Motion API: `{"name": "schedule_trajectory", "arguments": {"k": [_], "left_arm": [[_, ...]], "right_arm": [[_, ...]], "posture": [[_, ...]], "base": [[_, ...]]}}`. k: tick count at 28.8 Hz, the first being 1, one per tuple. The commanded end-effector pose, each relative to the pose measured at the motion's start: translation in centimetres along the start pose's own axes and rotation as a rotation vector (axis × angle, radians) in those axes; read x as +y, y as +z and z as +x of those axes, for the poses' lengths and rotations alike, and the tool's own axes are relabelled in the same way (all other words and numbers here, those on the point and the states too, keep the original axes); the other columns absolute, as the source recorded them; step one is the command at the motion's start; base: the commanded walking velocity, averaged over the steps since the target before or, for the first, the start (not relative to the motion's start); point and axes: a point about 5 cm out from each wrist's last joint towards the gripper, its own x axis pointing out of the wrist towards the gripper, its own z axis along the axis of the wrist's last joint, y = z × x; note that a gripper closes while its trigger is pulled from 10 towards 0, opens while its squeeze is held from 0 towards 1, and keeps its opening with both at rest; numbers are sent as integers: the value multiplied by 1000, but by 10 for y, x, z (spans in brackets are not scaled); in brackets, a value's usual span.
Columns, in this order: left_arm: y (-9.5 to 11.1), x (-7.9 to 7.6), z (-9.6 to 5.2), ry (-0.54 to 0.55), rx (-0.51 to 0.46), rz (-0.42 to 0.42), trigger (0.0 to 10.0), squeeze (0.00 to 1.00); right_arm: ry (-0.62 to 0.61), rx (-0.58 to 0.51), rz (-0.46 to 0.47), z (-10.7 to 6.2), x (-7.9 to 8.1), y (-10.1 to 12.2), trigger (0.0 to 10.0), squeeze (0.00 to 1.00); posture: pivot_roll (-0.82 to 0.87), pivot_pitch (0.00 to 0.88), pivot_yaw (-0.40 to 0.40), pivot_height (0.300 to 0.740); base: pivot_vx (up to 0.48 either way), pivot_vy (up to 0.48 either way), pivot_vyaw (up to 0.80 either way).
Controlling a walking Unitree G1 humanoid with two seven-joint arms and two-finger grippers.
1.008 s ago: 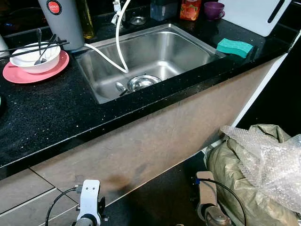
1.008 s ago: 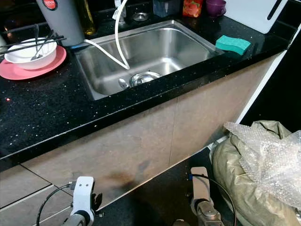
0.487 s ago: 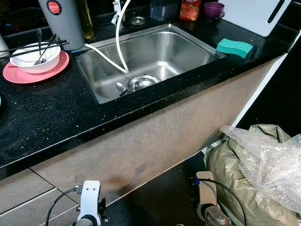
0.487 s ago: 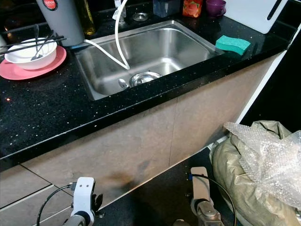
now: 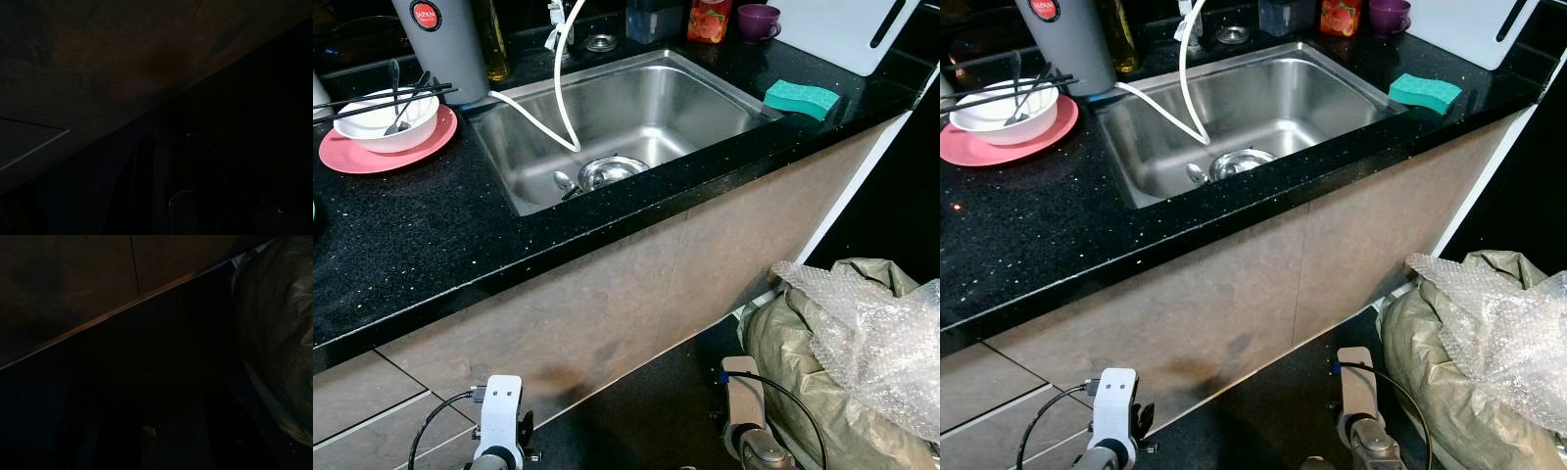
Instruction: Kitchen organization
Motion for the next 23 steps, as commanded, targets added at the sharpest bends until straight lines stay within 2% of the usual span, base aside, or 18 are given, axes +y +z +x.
{"name": "schedule_trajectory", "arguments": {"k": [1,23], "left_arm": [[-2,1,-1,1,5,13,10000,0],[-1,3,-1,16,6,19,10000,0]], "right_arm": [[1,20,6,-2,1,-7,10000,0],[13,26,13,-2,5,-7,10000,0]], "posture": [[8,108,12,740],[10,109,14,740]], "base": [[0,0,0],[0,0,0]]}}
